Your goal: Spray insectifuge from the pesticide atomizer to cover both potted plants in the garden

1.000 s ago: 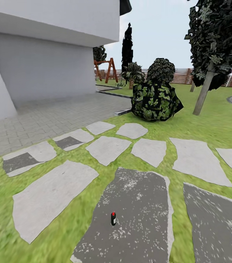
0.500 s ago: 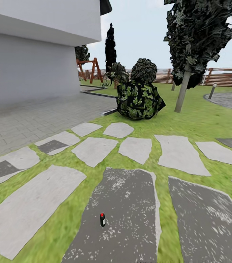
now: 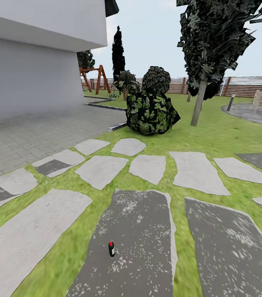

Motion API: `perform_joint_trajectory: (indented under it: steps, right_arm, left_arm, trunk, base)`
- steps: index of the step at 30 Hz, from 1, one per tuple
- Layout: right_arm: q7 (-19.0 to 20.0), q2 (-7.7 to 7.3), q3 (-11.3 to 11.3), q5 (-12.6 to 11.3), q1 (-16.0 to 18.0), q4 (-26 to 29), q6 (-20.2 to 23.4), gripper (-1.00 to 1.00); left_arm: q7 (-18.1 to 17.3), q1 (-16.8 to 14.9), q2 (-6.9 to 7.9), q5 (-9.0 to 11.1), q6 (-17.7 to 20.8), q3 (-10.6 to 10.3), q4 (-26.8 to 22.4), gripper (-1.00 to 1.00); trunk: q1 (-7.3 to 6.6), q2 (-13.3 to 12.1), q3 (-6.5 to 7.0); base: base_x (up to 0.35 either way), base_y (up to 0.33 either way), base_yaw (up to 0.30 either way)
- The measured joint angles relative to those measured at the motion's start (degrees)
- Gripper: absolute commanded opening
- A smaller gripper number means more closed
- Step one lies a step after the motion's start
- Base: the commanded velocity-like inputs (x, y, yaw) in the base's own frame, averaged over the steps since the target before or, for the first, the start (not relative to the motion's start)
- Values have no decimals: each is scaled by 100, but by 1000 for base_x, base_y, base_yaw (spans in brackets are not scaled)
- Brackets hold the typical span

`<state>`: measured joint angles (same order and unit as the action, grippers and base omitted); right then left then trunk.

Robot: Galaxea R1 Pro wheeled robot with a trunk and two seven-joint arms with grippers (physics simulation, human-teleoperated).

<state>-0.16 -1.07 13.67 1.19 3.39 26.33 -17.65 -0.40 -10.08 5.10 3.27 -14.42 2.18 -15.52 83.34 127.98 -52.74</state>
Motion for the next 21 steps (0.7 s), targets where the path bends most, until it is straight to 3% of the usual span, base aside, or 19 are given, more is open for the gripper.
perform_joint_trajectory:
  steps: [10, 21]
  right_arm:
    - [0, 0, 13, -1, -1, 1, 13, 100]
    - [0, 0, 22, -7, -1, -1, 9, 100]
  left_arm:
    - [6, -2, 0, 5, -1, 1, 2, 100]
    - [5, -1, 0, 6, -1, 3, 1, 100]
  trunk:
    - [-1, 0, 2]
    - [-1, 0, 7]
  base:
    - [24, 36, -261]
    - [100, 270, -292]
